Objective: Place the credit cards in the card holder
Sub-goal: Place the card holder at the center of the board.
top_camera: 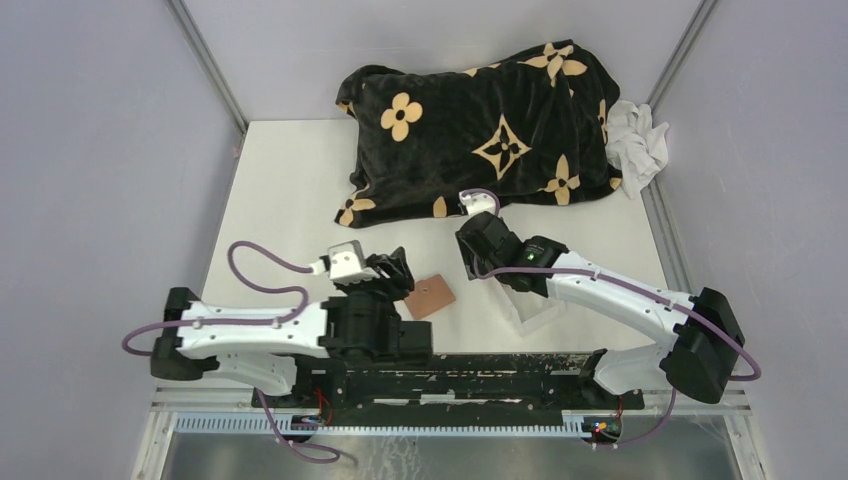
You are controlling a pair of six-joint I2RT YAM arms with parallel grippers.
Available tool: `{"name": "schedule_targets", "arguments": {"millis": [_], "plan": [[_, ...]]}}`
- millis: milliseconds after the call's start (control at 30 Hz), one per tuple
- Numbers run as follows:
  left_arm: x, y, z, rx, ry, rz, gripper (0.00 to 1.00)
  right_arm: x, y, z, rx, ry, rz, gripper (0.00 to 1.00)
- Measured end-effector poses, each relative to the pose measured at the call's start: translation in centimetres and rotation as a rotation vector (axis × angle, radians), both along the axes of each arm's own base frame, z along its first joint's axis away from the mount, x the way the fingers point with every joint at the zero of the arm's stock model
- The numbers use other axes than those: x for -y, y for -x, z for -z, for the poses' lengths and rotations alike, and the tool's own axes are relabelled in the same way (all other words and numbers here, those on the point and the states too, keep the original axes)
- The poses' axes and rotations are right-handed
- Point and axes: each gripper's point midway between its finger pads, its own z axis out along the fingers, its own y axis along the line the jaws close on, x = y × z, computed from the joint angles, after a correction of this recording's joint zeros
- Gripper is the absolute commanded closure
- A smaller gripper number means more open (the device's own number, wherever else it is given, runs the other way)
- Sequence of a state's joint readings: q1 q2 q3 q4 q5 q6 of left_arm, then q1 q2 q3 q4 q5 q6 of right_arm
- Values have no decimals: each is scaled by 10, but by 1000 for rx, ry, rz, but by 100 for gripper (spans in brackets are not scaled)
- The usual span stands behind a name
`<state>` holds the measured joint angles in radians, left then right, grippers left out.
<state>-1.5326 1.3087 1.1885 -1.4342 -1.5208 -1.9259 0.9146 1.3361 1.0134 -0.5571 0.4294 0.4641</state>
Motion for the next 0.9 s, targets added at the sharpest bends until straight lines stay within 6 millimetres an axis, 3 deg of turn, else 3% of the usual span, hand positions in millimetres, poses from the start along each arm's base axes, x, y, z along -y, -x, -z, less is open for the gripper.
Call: {"name": "schedule_targets", "arguments": {"millis": [233, 400, 633, 900], "plan": [[-22, 20, -45, 1, 293, 98, 26, -4, -5, -17, 26, -5, -18, 45], [-28, 33, -61, -14, 407, 176, 14, -2, -3, -20, 20, 19, -31, 45], [-39, 38, -51, -17, 421, 220, 8, 0, -3, -23, 16, 39, -42, 45], [-26, 41, -46, -41, 738, 212, 0, 3, -1, -21, 3, 58, -45, 45]]}}
